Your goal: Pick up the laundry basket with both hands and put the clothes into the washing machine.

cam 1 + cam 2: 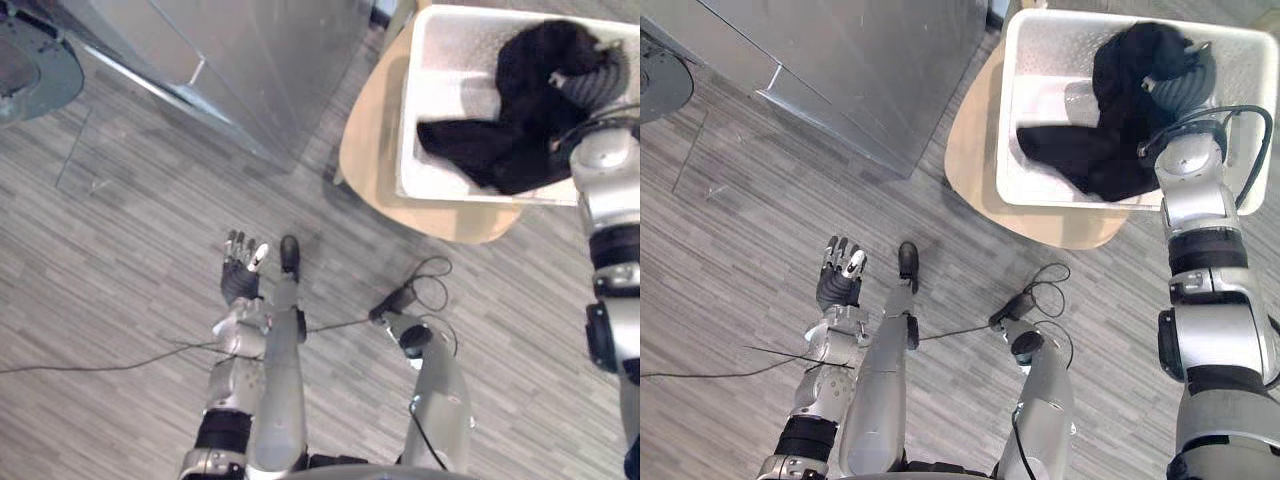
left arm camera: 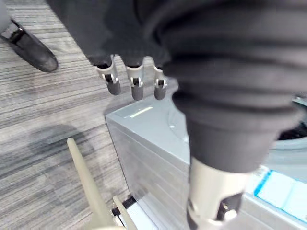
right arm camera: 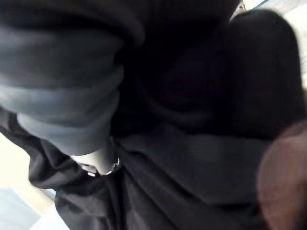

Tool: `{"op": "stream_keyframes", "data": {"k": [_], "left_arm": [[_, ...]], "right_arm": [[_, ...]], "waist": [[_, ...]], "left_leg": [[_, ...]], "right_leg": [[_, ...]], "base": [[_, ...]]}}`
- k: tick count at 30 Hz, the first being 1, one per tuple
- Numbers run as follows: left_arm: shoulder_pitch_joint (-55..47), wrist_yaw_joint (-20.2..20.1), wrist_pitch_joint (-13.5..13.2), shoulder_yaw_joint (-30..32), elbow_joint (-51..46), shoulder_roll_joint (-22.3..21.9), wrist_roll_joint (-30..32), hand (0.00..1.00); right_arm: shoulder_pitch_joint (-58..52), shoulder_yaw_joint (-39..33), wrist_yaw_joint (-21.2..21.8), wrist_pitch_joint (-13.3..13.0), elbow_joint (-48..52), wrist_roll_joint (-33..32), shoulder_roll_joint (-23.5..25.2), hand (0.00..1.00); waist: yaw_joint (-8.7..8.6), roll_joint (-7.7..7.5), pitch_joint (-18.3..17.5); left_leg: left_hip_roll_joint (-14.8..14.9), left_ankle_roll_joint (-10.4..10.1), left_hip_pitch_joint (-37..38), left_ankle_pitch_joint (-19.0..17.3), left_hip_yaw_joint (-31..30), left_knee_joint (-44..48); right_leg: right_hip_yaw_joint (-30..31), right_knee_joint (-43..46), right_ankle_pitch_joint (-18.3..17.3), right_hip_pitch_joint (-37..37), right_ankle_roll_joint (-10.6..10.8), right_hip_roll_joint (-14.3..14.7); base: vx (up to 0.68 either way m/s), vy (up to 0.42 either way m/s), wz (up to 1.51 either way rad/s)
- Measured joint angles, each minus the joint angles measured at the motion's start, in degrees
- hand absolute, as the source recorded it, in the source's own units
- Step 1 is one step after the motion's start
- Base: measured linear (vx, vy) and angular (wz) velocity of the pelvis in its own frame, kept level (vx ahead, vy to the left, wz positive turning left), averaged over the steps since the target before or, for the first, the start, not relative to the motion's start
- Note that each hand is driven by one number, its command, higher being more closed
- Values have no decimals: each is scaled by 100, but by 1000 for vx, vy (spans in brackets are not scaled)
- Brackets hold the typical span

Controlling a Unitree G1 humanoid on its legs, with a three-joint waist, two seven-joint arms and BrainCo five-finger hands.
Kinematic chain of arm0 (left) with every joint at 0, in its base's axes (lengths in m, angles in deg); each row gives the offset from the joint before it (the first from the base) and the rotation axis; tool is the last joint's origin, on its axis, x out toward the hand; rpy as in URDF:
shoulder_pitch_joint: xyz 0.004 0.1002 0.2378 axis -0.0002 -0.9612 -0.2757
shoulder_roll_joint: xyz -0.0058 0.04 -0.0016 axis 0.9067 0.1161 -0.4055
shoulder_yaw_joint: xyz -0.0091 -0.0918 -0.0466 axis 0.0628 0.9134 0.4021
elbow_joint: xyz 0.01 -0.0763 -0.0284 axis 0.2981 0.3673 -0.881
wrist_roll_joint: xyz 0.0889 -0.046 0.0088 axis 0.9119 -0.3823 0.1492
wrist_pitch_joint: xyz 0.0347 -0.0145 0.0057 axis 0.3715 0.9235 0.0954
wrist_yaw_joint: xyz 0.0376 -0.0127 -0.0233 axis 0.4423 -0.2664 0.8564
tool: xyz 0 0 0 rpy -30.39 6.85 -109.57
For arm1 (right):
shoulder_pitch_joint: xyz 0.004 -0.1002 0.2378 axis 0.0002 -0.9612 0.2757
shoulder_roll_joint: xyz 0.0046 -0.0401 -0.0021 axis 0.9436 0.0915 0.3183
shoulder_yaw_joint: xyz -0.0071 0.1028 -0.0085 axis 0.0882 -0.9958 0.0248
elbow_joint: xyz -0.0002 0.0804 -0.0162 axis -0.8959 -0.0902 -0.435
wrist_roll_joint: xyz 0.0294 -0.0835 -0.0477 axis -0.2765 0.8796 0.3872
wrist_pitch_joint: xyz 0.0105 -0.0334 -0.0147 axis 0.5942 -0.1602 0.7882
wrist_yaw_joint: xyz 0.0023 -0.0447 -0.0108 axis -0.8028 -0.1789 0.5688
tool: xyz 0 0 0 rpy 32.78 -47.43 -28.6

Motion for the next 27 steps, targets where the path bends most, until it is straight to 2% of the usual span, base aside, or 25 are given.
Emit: {"op": "stream_keyframes", "data": {"k": [4, 6, 7, 10, 12, 13, 16, 17, 19, 21, 23, 25, 27], "left_arm": [[-307, 7, -3, -282, -420, 248, 854, 0], [-517, 2, -38, -517, -837, 469, 1386, 0], [-542, -5, -72, -657, -923, 622, 1715, 0], [-569, -35, -97, -1061, -1136, 1017, 2123, 0], [-587, -93, -105, -1328, -1183, 1155, 2327, 0], [-582, -157, -100, -1486, -1183, 1191, 2501, 0], [-224, -168, -56, -1865, -1206, 1206, 2931, 0], [23, -163, -28, -1975, -1207, 1177, 3047, 0], [417, -161, 1, -2067, -1204, 1081, 3224, 0], [905, -157, 7, -2143, -1084, 960, 3321, 0], [1468, -147, 58, -2279, -620, 864, 3566, 0], [1776, -157, 138, -2379, -251, 811, 3791, 0], [2238, -156, 280, -2493, 359, 776, 4030, 0]], "right_arm": [[-949, -795, -249, 1, 1172, 3, 349, 100], [-1192, -1069, -338, -12, 1678, 9, 505, 100], [-1239, -1120, -374, -90, 1744, 19, 523, 100], [-1244, -1121, -367, -183, 1715, 132, 531, 100], [-1258, -1110, -351, -215, 1709, 163, 560, 100], [-1256, -1097, -342, -232, 1709, 200, 570, 100], [-1237, -1088, -186, -232, 1722, 213, 694, 100], [-1243, -1030, -77, -234, 1728, 210, 786, 100], [-1245, -838, 112, -241, 1844, 179, 862, 100], [-1254, -796, 222, -299, 2173, 149, 994, 100], [-1271, -567, 442, -470, 2436, -11, 1015, 100], [-1289, -501, 571, -503, 2620, -117, 1016, 100], [-1294, -339, 745, -597, 2856, -279, 1052, 100]], "waist": [[-22, -6, -3], [-27, -8, -243], [-24, -14, -409], [-31, -58, -572], [-102, -78, -809], [-161, -75, -939], [-303, -124, -1004], [-385, -145, -1166], [-479, -178, -1434], [-629, -179, -1472], [-797, -185, -1692], [-870, -200, -1793], [-1059, -209, -1822]], "left_leg": [[-5, 51, 679, -267, 48, 104], [-52, 64, 890, -316, 98, 45], [-78, 65, 999, -314, 133, -44], [-127, 63, 1453, -298, 262, -337], [-174, 91, 1658, -232, 351, -539], [-202, 109, 1818, -183, 417, -669], [-242, 110, 2395, -170, 647, -895], [-244, 111, 2576, -170, 761, -1054], [-236, 111, 2802, -170, 1008, -1231], [-244, 110, 3076, -170, 1136, -1309], [-221, 109, 3300, -170, 1317, -1480], [-200, 107, 3396, -170, 1379, -1555], [-174, 99, 3516, -168, 1420, -1562]], "right_leg": [[-49, -254, -18, 842, 32, 60], [6, -389, -46, 1048, 93, 76], [68, -477, -36, 1117, 141, 103], [300, -751, 42, 1414, 268, 225], [435, -912, 130, 1509, 348, 274], [534, -1036, 231, 1595, 332, 321], [815, -1439, 444, 2022, 396, 470], [958, -1609, 522, 2098, 458, 542], [1178, -1859, 654, 2145, 448, 643], [1330, -2036, 736, 2335, 443, 696], [1492, -2190, 801, 2405, 460, 796], [1580, -2229, 831, 2406, 473, 845], [1670, -2240, 833, 2480, 474, 887]], "base": [[56, -63, 8], [66, -53, 2], [67, -58, 0], [78, -68, -9], [109, -42, -13], [165, -50, -25], [167, -8, -35], [136, 22, -43], [166, 25, -60], [95, 15, -49], [83, 33, -40], [65, 17, -28], [42, 13, -16]]}}
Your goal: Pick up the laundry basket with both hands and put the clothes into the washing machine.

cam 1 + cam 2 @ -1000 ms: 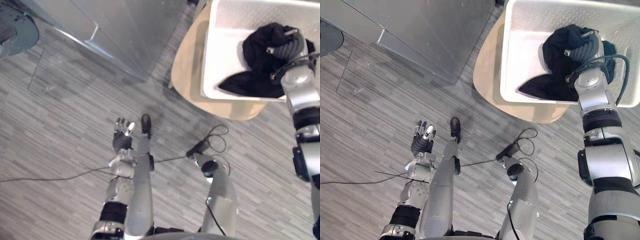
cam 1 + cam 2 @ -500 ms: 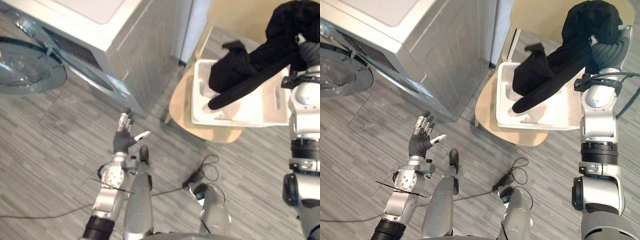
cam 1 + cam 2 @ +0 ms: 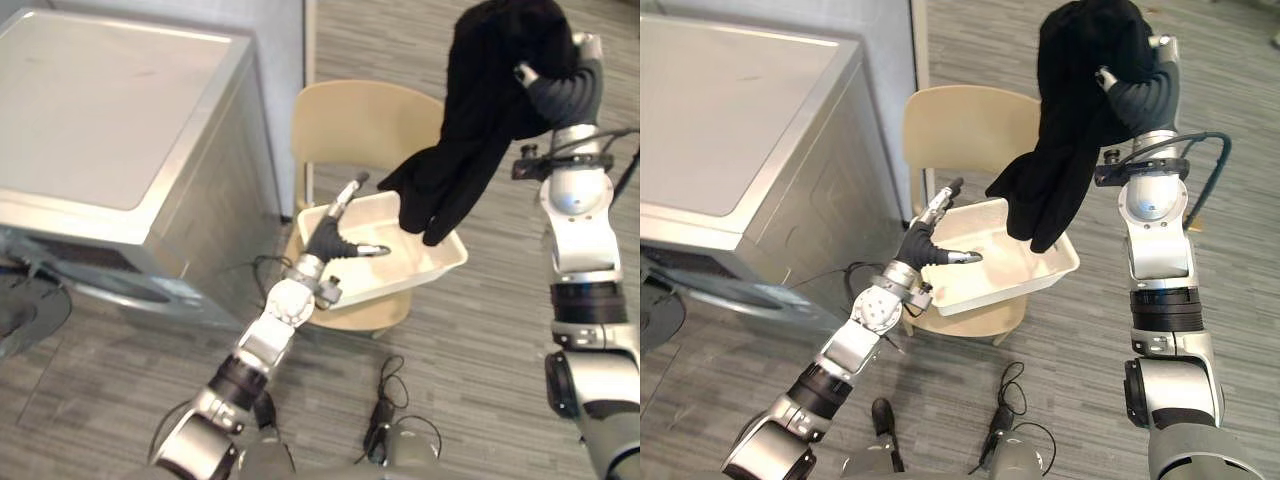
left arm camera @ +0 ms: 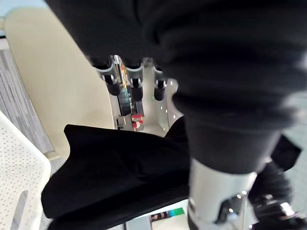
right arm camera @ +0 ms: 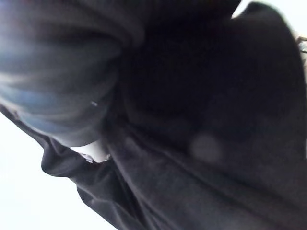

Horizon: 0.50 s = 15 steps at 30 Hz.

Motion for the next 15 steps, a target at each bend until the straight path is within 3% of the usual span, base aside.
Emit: {"op": "stream_keyframes", "data": {"k": [5, 15], "left_arm": [[716, 20, 255, 2, 843, -100, 122, 0], [1334, 3, 485, -75, 1599, -202, -553, 0]], "right_arm": [[-48, 327, 279, -69, 233, -417, 27, 100], [-268, 874, 726, -51, 321, -1144, 178, 100]], "waist": [[-73, -4, -75], [-176, -44, -212]], "left_leg": [[40, -7, 56, -5, 100, -9], [5, -23, 154, -17, 214, -28]], "right_leg": [[176, -127, 45, 4, -65, 100], [349, -602, 343, 211, 23, 172]], "base": [[-5, 11, -15], [-20, 22, -6]]}}
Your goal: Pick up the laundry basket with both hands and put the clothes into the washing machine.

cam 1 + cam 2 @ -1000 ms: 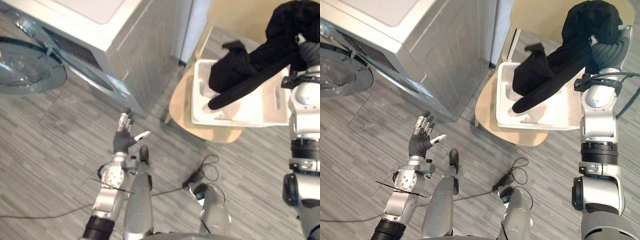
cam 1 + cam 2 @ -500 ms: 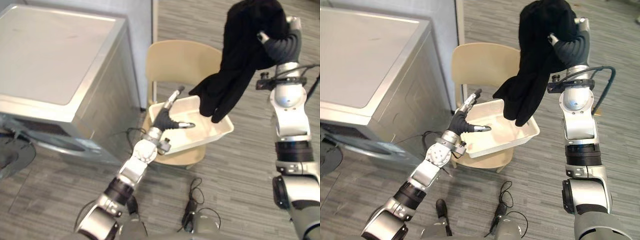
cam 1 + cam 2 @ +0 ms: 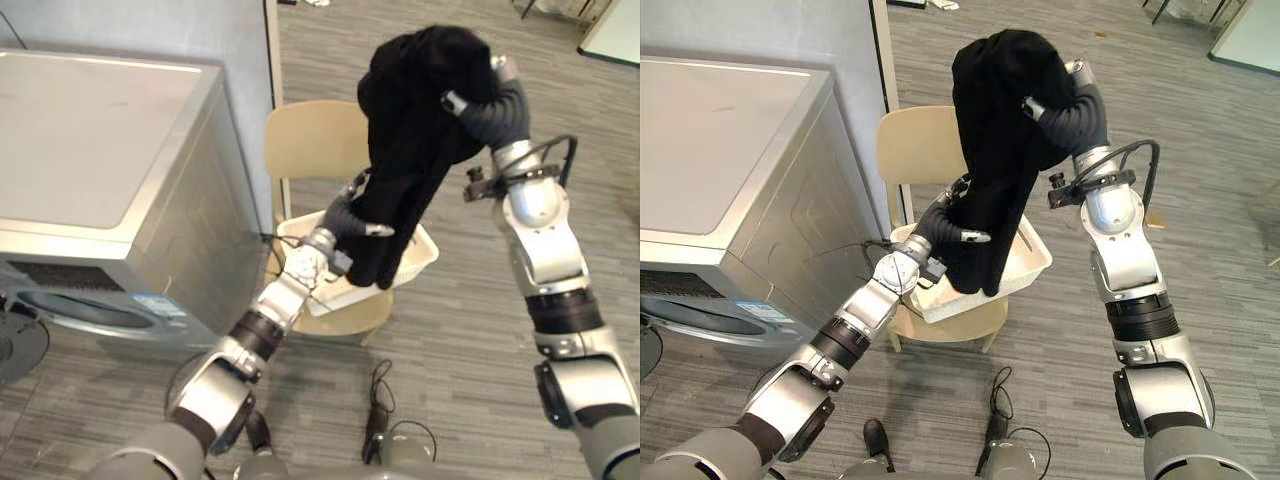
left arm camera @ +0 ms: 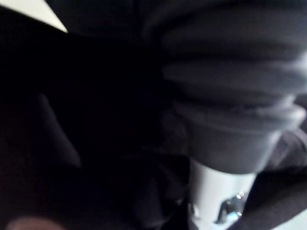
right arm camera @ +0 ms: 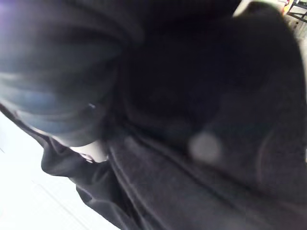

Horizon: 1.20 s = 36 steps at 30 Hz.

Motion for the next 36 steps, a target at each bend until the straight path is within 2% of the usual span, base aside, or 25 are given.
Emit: {"op": "stream_keyframes", "data": {"k": [4, 6, 12, 13, 15, 17, 19, 20, 23, 31, 32, 36], "left_arm": [[408, 145, 130, 30, 475, -21, 23, 0], [481, 317, 264, 113, 676, -162, 14, 0], [637, 506, 388, 120, 1046, -411, -64, 0], [689, 507, 398, 115, 1089, -426, -207, 0], [789, 406, 379, 55, 1089, -444, -999, 0], [827, 359, 341, -47, 1082, -437, -1490, 0], [831, 149, 227, -364, 1041, -429, -2370, 0], [830, 93, 208, -487, 1001, -428, -2638, 100], [827, -18, 195, -654, 799, -379, -2928, 100], [711, -13, 9, -657, 530, -305, -2979, 100], [683, 4, -9, -655, 515, -305, -2967, 100], [511, 59, -47, -584, 422, -304, -2892, 100]], "right_arm": [[-253, 250, 103, 17, 301, -220, 90, 100], [-260, 412, 204, 19, 331, -416, 156, 100], [-259, 691, 225, 25, 352, -772, 351, 100], [-259, 721, 231, 25, 353, -846, 411, 100], [-258, 834, 268, 25, 397, -1009, 433, 100], [-258, 866, 283, 25, 446, -1091, 453, 100], [-257, 877, 286, 25, 530, -1165, 545, 100], [-257, 894, 286, 25, 533, -1172, 578, 100], [-256, 896, 284, 24, 533, -1171, 604, 100], [-258, 985, 250, 9, 529, -1020, 648, 100], [-260, 987, 232, 9, 522, -962, 655, 0], [-353, 984, 151, 6, 476, -792, 700, 0]], "waist": [[-32, -41, -39], [-47, -56, -51], [-31, -94, -75], [-30, -97, -77], [-17, -98, -78], [0, -98, -78], [13, -98, -78], [9, -98, -79], [9, -97, -79], [-3, -90, -200], [-4, -89, -200], [5, -88, -202]], "left_leg": [[-8, 0, -13, 0, 6, -30], [-13, 1, -12, 0, -6, -31], [-25, 1, -18, 0, -75, -20], [-27, 1, -22, 0, -85, -6], [-36, 1, -34, 1, -130, -1], [-40, 2, -35, 1, -139, 0], [-46, 1, -34, 1, -146, 1], [-48, 1, -34, 1, -145, 1], [-48, 1, -34, 0, -136, 1], [-56, 0, -9, -2, -107, 1], [-57, -1, 0, -2, -110, 1], [-67, -2, -3, -3, -108, -1]], "right_leg": [[25, -117, 62, 19, 76, 13], [17, -183, 102, 57, 37, 20], [-10, -201, 108, 97, 29, 20], [-12, -201, 109, 97, 28, 19], [-20, -201, 109, 102, 28, 13], [-19, -201, 109, 103, 28, 10], [-16, -203, 109, 104, 28, 4], [-12, -207, 109, 104, 28, 2], [0, -259, 135, 114, 6, 12], [37, -398, 215, 167, 75, 24], [37, -409, 215, 183, 75, 25], [45, -483, 248, 203, 51, 29]], "base": [[-15, 4, -4], [0, 0, 0], [43, -2, 5], [52, -3, 4], [49, -1, 5], [40, 1, 2], [47, 4, 0], [34, 5, -1], [4, 1, -2], [17, 3, -3], [0, 0, 0], [0, 0, 0]]}}
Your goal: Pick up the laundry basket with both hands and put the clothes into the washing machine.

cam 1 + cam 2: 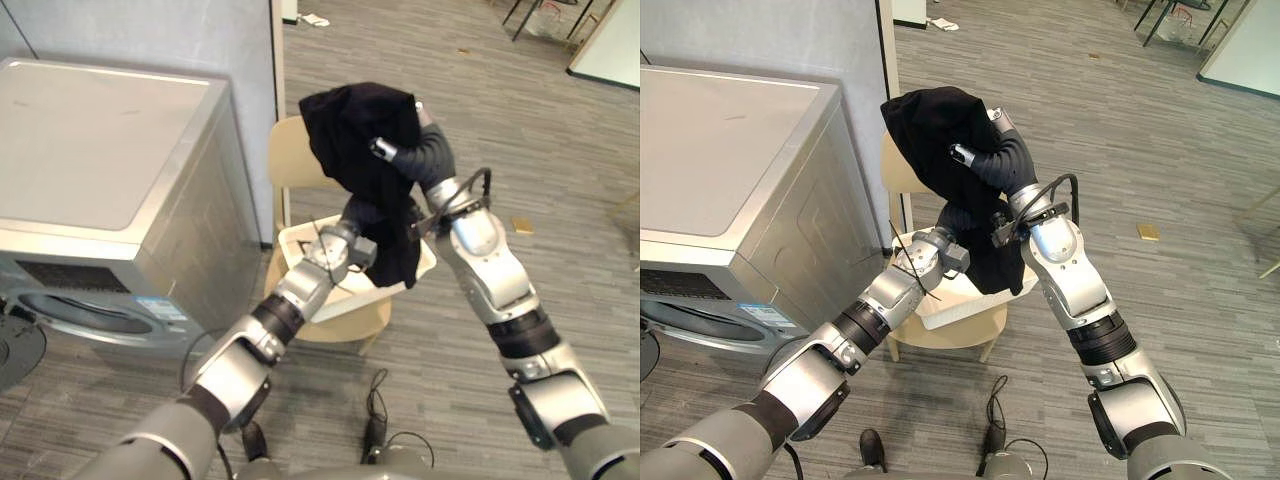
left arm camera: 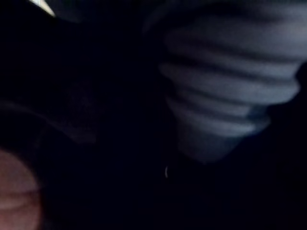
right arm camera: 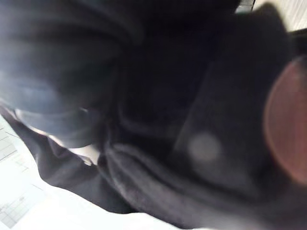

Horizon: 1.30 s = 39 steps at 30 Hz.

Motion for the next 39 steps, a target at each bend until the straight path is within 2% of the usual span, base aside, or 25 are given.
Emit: {"op": "stream_keyframes", "data": {"k": [3, 5, 9, 15, 19, 22, 27, 31, 34, 37, 39], "left_arm": [[-160, 214, -4, 90, -78, -2, 405, 100], [-300, 351, -2, 224, -113, -23, 914, 100], [-453, 493, -3, 472, -228, -18, 1305, 100], [-709, 708, -7, 935, -888, -5, 1918, 100], [-1120, 789, -5, 1396, -1452, 23, 2015, 100], [-1578, 829, -7, 1942, -1978, 85, 2018, 100], [-2793, 821, -5, 2756, -2972, 97, 2039, 100], [-3700, 817, -11, 3415, -3657, 42, 2054, 100], [-4344, 810, -106, 3807, -4029, -137, 2059, 100], [-4675, 756, -178, 3994, -4158, -202, 2050, 100], [-4842, 649, -185, 4041, -4206, -288, 2008, 100]], "right_arm": [[-126, -1, -10, 2, -258, 201, 66, 0], [-223, -35, -40, 5, -435, 243, 67, 0], [-453, -254, -162, 5, -439, 320, 77, 0], [-1148, -802, -228, 7, -437, 387, 84, 0], [-1838, -1296, -230, 31, -405, 472, 156, 0], [-2402, -1762, -247, 85, -401, 644, 217, 0], [-3423, -2620, -352, 295, -361, 953, 604, 0], [-4020, -2978, -342, 406, -454, 1115, 947, 0], [-4375, -3265, -213, 556, -1116, 1554, 1130, 0], [-4372, -3371, -93, 673, -2005, 2035, 1147, 0], [-4359, -3367, -76, 731, -3029, 2392, 1215, 0]], "waist": [[-9, 3, -23], [-5, 9, -68], [-4, 22, -136], [-2, 29, -173], [-16, 92, -217], [-21, 225, -297], [-33, 388, -403], [-24, 427, -429], [9, 427, -438], [165, 470, -474], [264, 504, -496]], "left_leg": [[-4, 0, 1, 0, 2, -1], [-4, 0, -2, 0, 3, -2], [-4, 0, 0, 0, -8, -2], [-5, -8, 26, -8, -41, -2], [-17, -7, 25, -7, -46, -2], [-20, -7, 21, -7, -73, -18], [-22, -39, 20, -32, -203, -32], [-34, -42, -10, -35, -291, -33], [-74, -91, -13, -74, -537, -33], [-125, -89, -128, -74, -776, -33], [-178, -110, -255, -58, -1251, -33]], "right_leg": [[7, -17, 18, 1, -24, 0], [11, -31, 24, 2, -24, 3], [8, -56, 27, 22, -22, 11], [-10, -110, 41, 97, -30, 21], [-24, -109, 39, 100, -28, 14], [-41, -107, 21, 109, -5, 11], [-168, -105, -68, 200, 79, 3], [-232, -107, -91, 232, 103, -12], [-434, -97, -177, 402, 150, -46], [-609, -99, -198, 438, 173, -79], [-988, -93, -288, 610, 280, -84]], "base": [[0, 0, 0], [0, 0, 0], [37, 4, 1], [26, 5, 2], [36, 9, 1], [30, 8, 3], [27, 5, 12], [24, 7, 12], [21, 13, 40], [10, 19, 40], [23, 2, 84]]}}
